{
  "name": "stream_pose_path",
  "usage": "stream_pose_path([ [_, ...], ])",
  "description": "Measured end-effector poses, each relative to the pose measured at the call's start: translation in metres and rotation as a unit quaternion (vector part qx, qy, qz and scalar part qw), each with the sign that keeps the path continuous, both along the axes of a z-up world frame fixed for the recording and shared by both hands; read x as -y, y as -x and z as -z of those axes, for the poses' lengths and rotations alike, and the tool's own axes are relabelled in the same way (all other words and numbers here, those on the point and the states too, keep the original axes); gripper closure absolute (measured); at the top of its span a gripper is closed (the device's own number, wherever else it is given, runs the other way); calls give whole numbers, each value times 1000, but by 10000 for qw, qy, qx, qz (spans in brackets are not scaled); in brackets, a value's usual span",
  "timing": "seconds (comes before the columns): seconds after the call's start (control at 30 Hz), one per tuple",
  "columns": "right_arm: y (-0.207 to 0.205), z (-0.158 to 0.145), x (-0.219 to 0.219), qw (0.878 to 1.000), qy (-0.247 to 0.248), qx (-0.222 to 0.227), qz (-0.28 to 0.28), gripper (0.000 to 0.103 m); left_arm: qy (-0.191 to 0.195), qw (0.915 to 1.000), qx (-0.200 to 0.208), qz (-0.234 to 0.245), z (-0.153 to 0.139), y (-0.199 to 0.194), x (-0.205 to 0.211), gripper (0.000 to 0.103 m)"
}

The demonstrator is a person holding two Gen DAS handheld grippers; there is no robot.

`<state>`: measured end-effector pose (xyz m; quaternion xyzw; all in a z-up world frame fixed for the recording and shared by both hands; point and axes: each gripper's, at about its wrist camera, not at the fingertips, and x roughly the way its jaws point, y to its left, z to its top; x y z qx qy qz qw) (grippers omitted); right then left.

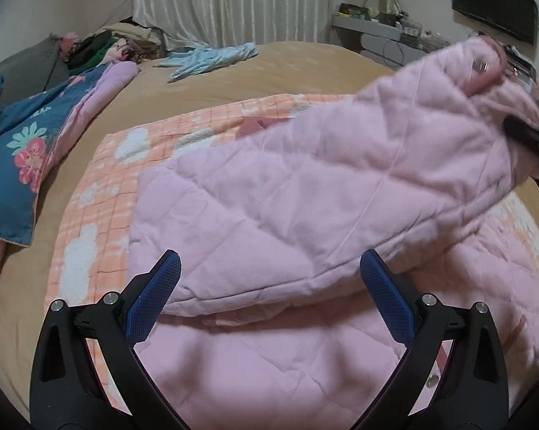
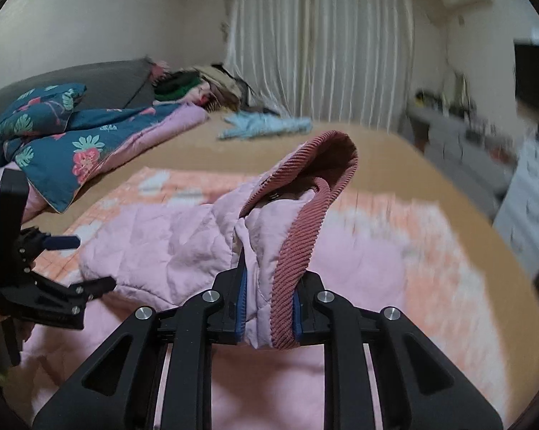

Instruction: Fold large clothes

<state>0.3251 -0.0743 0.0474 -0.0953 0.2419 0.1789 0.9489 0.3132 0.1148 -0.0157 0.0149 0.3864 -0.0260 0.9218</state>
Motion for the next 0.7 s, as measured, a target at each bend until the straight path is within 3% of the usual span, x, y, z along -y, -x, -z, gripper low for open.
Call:
stream_pose_path([
  [0.1, -19, 3, 3, 9999, 120, -67, 35, 85, 38, 10000, 5, -87, 0, -7, -4, 9],
  [0.47, -60, 74, 9, 9941, 170, -950, 487, 84, 172, 9995, -189, -172, 14, -31, -7, 9],
  [0.7, -61, 89, 13, 9904, 201, -1219, 617, 68, 479, 9981, -383, -79, 23, -46, 5, 9],
])
